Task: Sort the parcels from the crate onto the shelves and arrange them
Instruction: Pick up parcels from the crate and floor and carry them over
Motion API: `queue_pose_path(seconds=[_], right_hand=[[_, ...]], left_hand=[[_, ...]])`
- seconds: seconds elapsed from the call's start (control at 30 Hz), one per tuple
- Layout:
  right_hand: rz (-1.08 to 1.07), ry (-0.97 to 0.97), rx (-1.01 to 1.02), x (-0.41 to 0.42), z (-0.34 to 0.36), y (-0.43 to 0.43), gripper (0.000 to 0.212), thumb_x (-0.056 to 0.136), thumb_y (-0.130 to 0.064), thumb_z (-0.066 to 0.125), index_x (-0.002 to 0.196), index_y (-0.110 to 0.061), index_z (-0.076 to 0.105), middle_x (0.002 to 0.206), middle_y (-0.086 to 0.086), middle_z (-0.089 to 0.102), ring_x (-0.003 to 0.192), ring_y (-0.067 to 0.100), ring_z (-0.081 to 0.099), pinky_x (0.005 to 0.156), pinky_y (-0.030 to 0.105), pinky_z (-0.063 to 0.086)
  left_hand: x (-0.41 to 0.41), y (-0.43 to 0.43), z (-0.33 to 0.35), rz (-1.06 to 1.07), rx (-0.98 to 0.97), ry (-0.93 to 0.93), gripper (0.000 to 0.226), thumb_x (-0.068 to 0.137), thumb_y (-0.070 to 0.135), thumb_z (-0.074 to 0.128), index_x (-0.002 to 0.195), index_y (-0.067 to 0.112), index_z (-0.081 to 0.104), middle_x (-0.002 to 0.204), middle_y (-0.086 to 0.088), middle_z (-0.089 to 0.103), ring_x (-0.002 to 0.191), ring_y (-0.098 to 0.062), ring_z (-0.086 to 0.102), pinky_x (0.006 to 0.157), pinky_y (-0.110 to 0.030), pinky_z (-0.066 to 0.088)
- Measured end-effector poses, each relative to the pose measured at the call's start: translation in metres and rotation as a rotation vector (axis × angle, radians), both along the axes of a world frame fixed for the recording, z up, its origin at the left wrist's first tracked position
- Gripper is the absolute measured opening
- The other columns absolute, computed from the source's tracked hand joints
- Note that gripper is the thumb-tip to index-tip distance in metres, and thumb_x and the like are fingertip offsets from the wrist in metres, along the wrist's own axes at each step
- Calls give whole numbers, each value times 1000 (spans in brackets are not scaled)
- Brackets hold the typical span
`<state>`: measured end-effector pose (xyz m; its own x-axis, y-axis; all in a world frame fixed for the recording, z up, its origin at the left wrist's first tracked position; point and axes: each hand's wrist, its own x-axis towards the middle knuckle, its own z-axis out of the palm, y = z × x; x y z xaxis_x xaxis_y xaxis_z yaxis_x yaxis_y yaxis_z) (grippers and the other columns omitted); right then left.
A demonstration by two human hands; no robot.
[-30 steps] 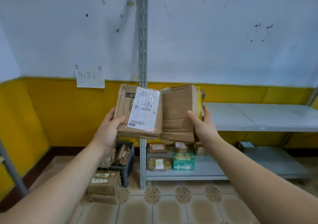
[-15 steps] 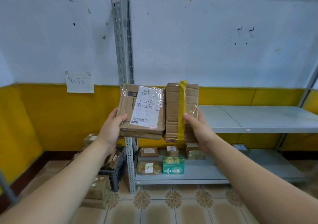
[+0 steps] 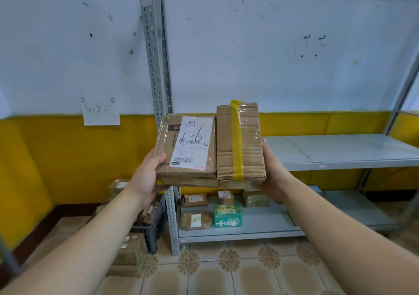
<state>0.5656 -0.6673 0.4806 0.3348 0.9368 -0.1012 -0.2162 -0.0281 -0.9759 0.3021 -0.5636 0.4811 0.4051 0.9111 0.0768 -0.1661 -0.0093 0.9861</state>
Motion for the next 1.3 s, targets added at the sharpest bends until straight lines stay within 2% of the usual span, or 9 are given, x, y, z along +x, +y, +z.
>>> queue_pose_path(seconds=[0.07, 0.27, 0.43, 0.63, 0.73, 0.87, 1.1, 1.23, 1.3], right_hand=[[6, -8, 18, -5, 3, -1, 72, 91, -76, 30, 129, -25, 64, 121, 8, 71, 114, 28, 67, 98, 48, 51], [-354, -7, -70, -15, -7, 16, 69, 81, -79, 50, 117, -23, 68, 103, 7, 76, 96, 28, 73, 89, 50, 58], [-120, 233, -33, -21, -13, 11, 60, 96, -68, 38, 126, -25, 66, 119, 11, 71, 109, 32, 69, 98, 51, 51], [-95, 329, -28, -13, -14, 11, 51, 97, -56, 50, 130, -20, 62, 121, 13, 70, 111, 34, 67, 101, 52, 49], [-91, 302, -21, -7, -8, 8, 46, 96, -48, 55, 131, -19, 58, 118, 13, 71, 107, 32, 69, 93, 49, 54], [-184, 184, 23, -3, -3, 15, 42, 96, -28, 62, 134, -23, 47, 106, 9, 75, 82, 25, 74, 74, 45, 60], [-381, -63, 51, -4, -1, 20, 67, 90, -27, 73, 147, -20, 39, 117, 8, 69, 90, 25, 74, 82, 49, 60], [-334, -148, 140, -16, 2, 17, 47, 93, -19, 68, 135, -25, 48, 117, 5, 69, 94, 22, 73, 81, 44, 61], [-315, -195, 193, -18, 3, 13, 48, 93, -10, 65, 132, -30, 46, 117, 1, 68, 97, 20, 72, 79, 38, 61]], left_hand=[[-3, 2, 2, -2, -6, -8, 25, 103, 31, 36, 121, 38, 51, 106, 0, 73, 95, -23, 64, 75, -41, 48], [-7, 11, 10, 20, 2, -40, 23, 102, 31, 37, 112, 37, 57, 104, 0, 71, 100, -24, 61, 83, -47, 48], [-9, 16, 17, 11, -9, -40, 24, 102, 33, 37, 113, 33, 58, 105, 0, 71, 101, -25, 61, 91, -54, 48], [-14, 25, 19, 0, 77, 52, 25, 103, 28, 36, 119, 38, 54, 103, 1, 73, 86, -16, 66, 67, -35, 48], [-15, 30, 16, 35, 124, 149, 28, 102, 27, 40, 125, 34, 53, 106, -2, 70, 86, -17, 63, 67, -33, 46], [-15, 35, 12, 45, 104, 149, 29, 101, 28, 41, 127, 32, 53, 109, -3, 71, 89, -19, 64, 66, -33, 46], [-11, 33, 13, 49, 103, 83, 26, 102, 26, 39, 113, 42, 56, 105, 2, 73, 92, -18, 66, 70, -35, 46], [-1, 27, 17, -9, 170, 106, 29, 103, 22, 38, 121, 40, 52, 98, 8, 73, 79, -4, 69, 68, -30, 45], [2, 24, 19, -19, 198, 112, 30, 102, 21, 39, 125, 38, 49, 97, 9, 73, 76, -3, 69, 68, -29, 45]])
